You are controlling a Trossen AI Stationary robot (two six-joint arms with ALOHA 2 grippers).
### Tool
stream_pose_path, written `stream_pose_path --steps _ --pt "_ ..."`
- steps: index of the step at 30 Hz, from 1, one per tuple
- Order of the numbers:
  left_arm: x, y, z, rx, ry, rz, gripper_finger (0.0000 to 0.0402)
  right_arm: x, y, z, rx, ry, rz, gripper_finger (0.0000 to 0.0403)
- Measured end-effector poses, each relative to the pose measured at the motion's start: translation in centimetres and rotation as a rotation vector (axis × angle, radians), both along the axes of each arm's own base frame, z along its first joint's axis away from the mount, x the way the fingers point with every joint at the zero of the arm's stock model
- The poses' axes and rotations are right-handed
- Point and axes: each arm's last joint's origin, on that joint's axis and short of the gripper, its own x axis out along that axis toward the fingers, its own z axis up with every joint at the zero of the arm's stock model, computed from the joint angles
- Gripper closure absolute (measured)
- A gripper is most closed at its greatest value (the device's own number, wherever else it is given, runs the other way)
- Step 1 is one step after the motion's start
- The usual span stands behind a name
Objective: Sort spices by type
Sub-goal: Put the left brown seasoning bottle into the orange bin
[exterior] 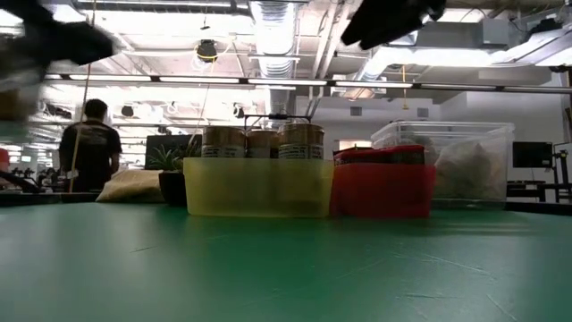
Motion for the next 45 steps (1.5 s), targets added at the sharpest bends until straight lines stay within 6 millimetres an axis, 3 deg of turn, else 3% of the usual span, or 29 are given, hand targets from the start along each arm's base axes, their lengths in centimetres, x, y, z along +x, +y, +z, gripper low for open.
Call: stream_pose_path --steps 5,9,14,18,26,31,35,40,45 --pt "3.6 4.4 3.8 0.034 -0.110 0.013 0.0227 -0.6 0.6 -0.3 -0.019 -0.018 -0.030 0.0076" --pt "5.8 8.6 7.3 0.028 -0.217 0.060 0.0226 -1.6 1.0 -1.7 -0.015 -0.011 -0.016 0.0076" --pt "6.9 13.8 10.3 0.064 -0.316 0.142 0.0224 -3.9 0.9 -2.4 0.036 -0.051 -0.021 0.0076" --pt "6.9 18.3 10.7 0.121 -0.341 0.227 0.0224 -5.4 1.0 -2.2 0.063 -0.128 -0.023 0.0076" --pt "7.2 27.7 9.7 0.153 -0.395 0.419 0.0223 -5.3 0.5 -2.1 0.058 -0.172 -0.057 0.0076" --pt "7.6 33.6 6.1 0.176 -0.319 0.528 0.0223 -4.9 -0.1 -2.2 0.062 -0.159 -0.075 0.0076" --pt "7.8 37.2 3.3 0.206 -0.273 0.539 0.0223 -4.9 0.0 -2.2 0.052 -0.145 -0.060 0.0076" --pt "8.2 40.4 2.0 0.209 -0.273 0.552 0.0223 -4.9 -0.1 -2.2 0.039 -0.131 -0.056 0.0076" --pt "10.1 41.6 1.3 0.161 -0.264 0.515 0.0223 -4.9 -0.7 -2.0 0.003 -0.090 -0.051 0.0076"
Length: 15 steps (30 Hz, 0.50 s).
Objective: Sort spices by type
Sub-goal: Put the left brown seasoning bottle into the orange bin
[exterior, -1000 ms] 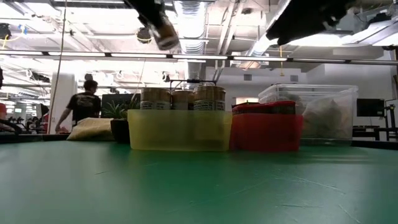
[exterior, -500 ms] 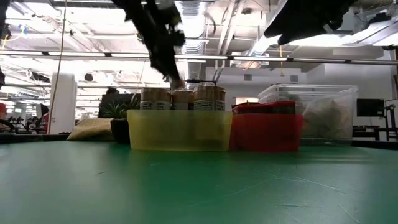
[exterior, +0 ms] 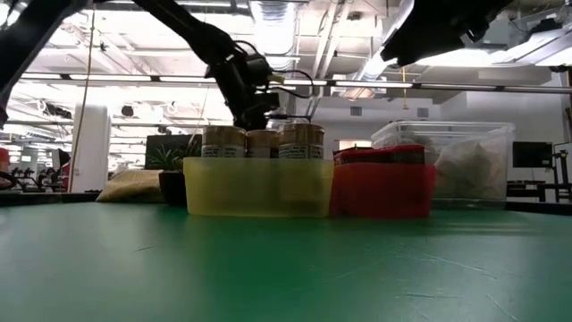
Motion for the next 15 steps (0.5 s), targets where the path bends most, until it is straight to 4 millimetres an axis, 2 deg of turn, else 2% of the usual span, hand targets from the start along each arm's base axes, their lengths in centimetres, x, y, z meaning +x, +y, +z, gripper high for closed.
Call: stream_pose_path --steps 5,10,15 --pt "1.3 0.6 -0.4 -0.015 0.054 -0.042 0.0223 -1.5 -1.0 1.5 -0.005 0.018 0.004 0.0076" --pt "1.8 1.2 -1.9 -0.045 0.119 -0.044 0.0223 -2.8 -1.5 2.7 -0.014 -0.005 0.003 0.0076" --pt "1.9 1.5 -4.0 -0.066 0.203 -0.040 0.0221 -3.4 -2.0 1.2 -0.039 0.024 -0.011 0.0076"
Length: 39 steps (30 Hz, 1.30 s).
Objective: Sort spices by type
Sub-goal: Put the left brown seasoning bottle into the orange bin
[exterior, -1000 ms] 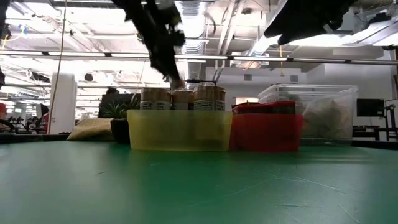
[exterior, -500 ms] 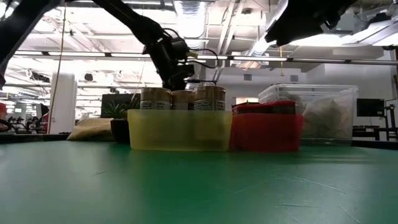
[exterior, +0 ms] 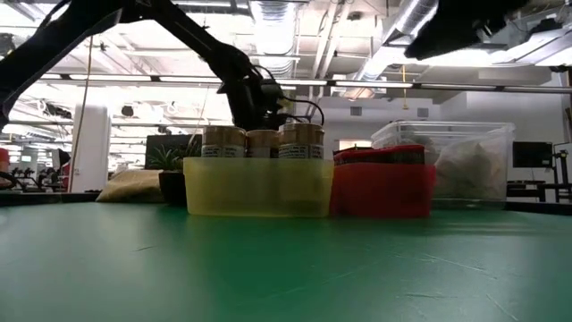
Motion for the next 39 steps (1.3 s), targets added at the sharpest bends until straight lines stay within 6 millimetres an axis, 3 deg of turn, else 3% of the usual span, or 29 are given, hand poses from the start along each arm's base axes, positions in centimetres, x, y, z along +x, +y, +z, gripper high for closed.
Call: stream_pose_path --steps 13,21,24,27,35,39 --pt "-0.4 -0.4 1.0 0.019 0.019 0.022 0.0105 -1.6 0.0 0.8 0.044 -0.054 0.021 0.0076" --pt "-0.4 -3.3 8.2 0.238 -0.175 -0.108 0.0106 -2.0 0.4 0.7 0.030 -0.052 0.040 0.0076" --pt "0.2 -3.8 9.8 0.377 -0.207 -0.148 0.0113 -2.0 0.5 0.8 0.012 -0.068 0.029 0.0076" --pt "0.7 -3.1 8.9 0.384 -0.163 -0.192 0.0120 -1.9 0.3 0.8 0.018 -0.080 0.015 0.0076" --pt "0.3 0.3 3.6 0.203 -0.002 -0.332 0.0138 -1.9 0.5 0.9 0.049 -0.111 0.011 0.0076" --pt "0.0 0.8 3.3 0.216 0.020 -0.377 0.0147 -1.9 0.5 0.5 0.051 -0.113 0.010 0.0076"
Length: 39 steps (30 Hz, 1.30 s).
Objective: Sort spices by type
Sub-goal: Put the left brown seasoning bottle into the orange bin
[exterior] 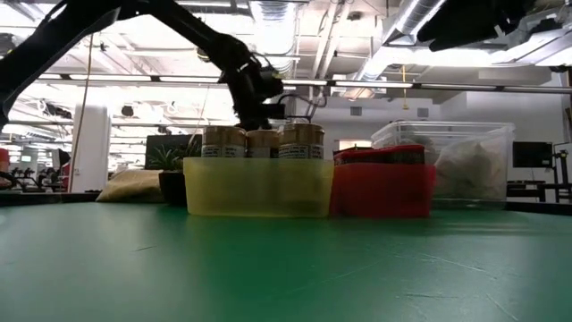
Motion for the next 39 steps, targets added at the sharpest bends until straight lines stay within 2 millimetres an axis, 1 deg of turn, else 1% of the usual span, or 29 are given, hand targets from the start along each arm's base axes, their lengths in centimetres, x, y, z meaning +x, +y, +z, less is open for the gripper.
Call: stream_pose_path --steps 3,6,8,10,12,14,16,19,21,23,25,28,31,35,39 --pt "0.4 -0.1 0.9 0.003 -0.073 0.023 0.0152 0.1 0.0 -0.5 0.010 -0.015 0.000 0.0076" --pt "0.5 -0.4 1.0 -0.004 -0.077 0.028 0.0156 0.2 -0.2 -0.6 0.047 -0.048 -0.029 0.0076" --pt "0.6 -0.6 0.9 0.000 -0.057 0.055 0.0156 0.6 -0.9 -0.2 0.083 -0.074 -0.072 0.0076" --pt "0.9 -0.9 0.9 0.029 -0.046 0.106 0.0157 1.1 -2.1 1.3 0.201 -0.106 -0.096 0.0076" --pt "1.2 -1.4 1.0 0.032 -0.043 0.134 0.0157 1.5 -3.6 3.5 0.345 -0.138 -0.095 0.0076" --pt "1.2 -1.8 1.4 0.027 -0.056 0.134 0.0157 1.7 -5.0 5.8 0.447 -0.161 -0.063 0.0076" --pt "1.4 -1.9 2.3 0.027 -0.086 0.141 0.0157 1.5 -6.2 8.1 0.481 -0.200 -0.037 0.0076" --pt "1.6 -1.7 3.4 -0.073 -0.195 0.211 0.0157 0.7 -8.0 11.2 0.486 -0.290 -0.053 0.0076" --pt "1.6 -1.4 4.4 -0.103 -0.249 0.274 0.0157 0.2 -9.0 12.5 0.508 -0.330 -0.067 0.0076" --pt "1.5 -1.0 5.1 -0.128 -0.307 0.312 0.0157 0.0 -9.9 13.3 0.551 -0.346 -0.068 0.0076" --pt "1.5 -0.9 5.2 -0.196 -0.342 0.325 0.0157 0.1 -10.4 13.5 0.584 -0.351 -0.064 0.0076" --pt "1.4 -1.4 4.7 -0.283 -0.320 0.305 0.0157 0.8 -10.7 13.0 0.596 -0.311 -0.068 0.0076" --pt "1.5 -2.0 4.0 -0.284 -0.275 0.238 0.0157 1.9 -10.8 12.1 0.597 -0.258 -0.085 0.0076" --pt "1.8 -2.1 3.1 -0.278 -0.241 0.144 0.0157 3.3 -10.9 11.2 0.652 -0.220 -0.077 0.0076" --pt "2.1 -1.5 0.8 -0.282 -0.183 0.118 0.0163 4.5 -10.5 10.3 0.687 -0.193 -0.070 0.0076"
